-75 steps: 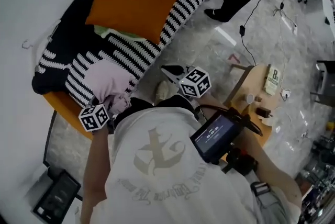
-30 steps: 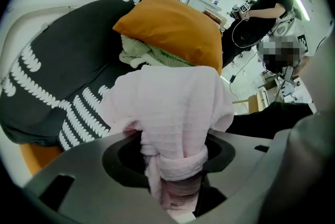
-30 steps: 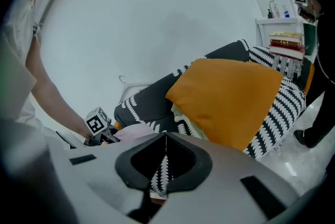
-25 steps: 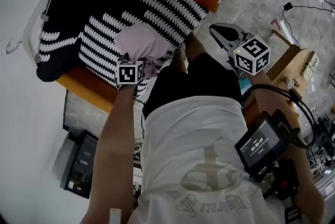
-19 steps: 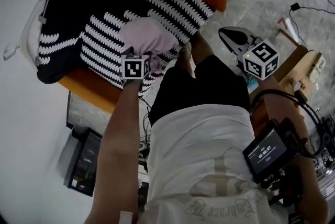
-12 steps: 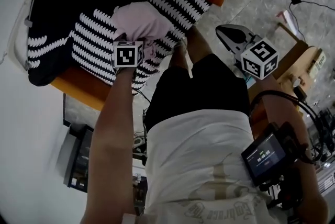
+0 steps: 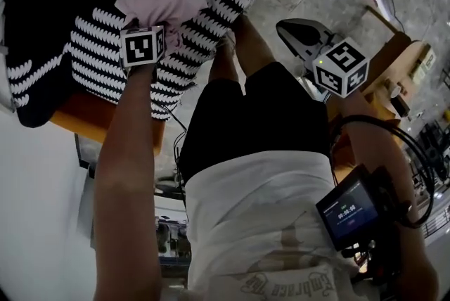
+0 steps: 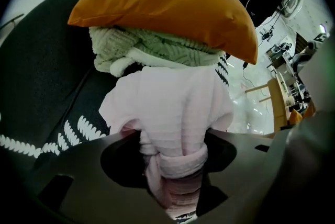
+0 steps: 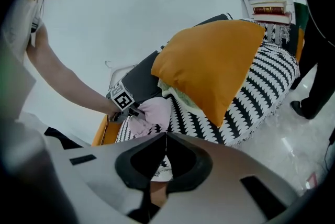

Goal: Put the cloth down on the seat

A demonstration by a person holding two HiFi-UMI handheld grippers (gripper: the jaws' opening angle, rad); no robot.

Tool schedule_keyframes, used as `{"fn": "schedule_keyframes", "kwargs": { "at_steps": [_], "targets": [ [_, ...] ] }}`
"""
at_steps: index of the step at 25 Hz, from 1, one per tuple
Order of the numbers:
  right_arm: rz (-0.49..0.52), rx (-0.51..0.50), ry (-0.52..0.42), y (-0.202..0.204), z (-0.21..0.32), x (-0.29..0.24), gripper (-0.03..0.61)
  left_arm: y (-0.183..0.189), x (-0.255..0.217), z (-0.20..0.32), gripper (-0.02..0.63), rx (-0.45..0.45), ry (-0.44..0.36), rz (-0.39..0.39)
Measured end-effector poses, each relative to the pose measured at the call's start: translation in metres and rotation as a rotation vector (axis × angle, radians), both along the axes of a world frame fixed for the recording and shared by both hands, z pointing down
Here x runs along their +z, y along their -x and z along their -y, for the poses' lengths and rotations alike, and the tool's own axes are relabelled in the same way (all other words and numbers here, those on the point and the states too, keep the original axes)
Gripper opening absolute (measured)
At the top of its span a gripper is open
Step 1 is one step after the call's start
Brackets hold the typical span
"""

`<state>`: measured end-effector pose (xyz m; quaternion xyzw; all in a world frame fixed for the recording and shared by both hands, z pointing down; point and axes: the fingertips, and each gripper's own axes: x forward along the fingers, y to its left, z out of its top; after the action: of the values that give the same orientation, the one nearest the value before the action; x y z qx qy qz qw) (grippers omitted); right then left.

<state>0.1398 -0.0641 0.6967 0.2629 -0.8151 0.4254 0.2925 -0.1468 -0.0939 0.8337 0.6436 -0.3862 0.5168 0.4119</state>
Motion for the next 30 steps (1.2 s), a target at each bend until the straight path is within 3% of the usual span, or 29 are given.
{"fn": "schedule_keyframes", "kwargs": {
  "at_steps": [6, 14, 24, 30],
  "targets": [
    [-0.004, 0.033, 0.04, -0.016, -0.015, 0.02, 0.017, -0.012, 0.023, -0.009, 0.287, 0.038, 0.047, 0.041],
    [-0.001, 0.075, 0.027, -0.011, -0.02, 0.003, 0.017, -0.007, 0.007, -0.02, 0.362, 0.055, 0.086, 0.026],
    [0.019, 0.163, 0.019, 0.002, -0.008, -0.013, 0.017, 0.019, -0.041, -0.055, 0.367, -0.083, 0.058, -0.036],
    [0.032, 0.112, -0.02, 0.035, 0.002, -0.032, 0.017, 0.045, -0.066, -0.098, 0.364, -0.194, 0.015, -0.065]
  ]
}}
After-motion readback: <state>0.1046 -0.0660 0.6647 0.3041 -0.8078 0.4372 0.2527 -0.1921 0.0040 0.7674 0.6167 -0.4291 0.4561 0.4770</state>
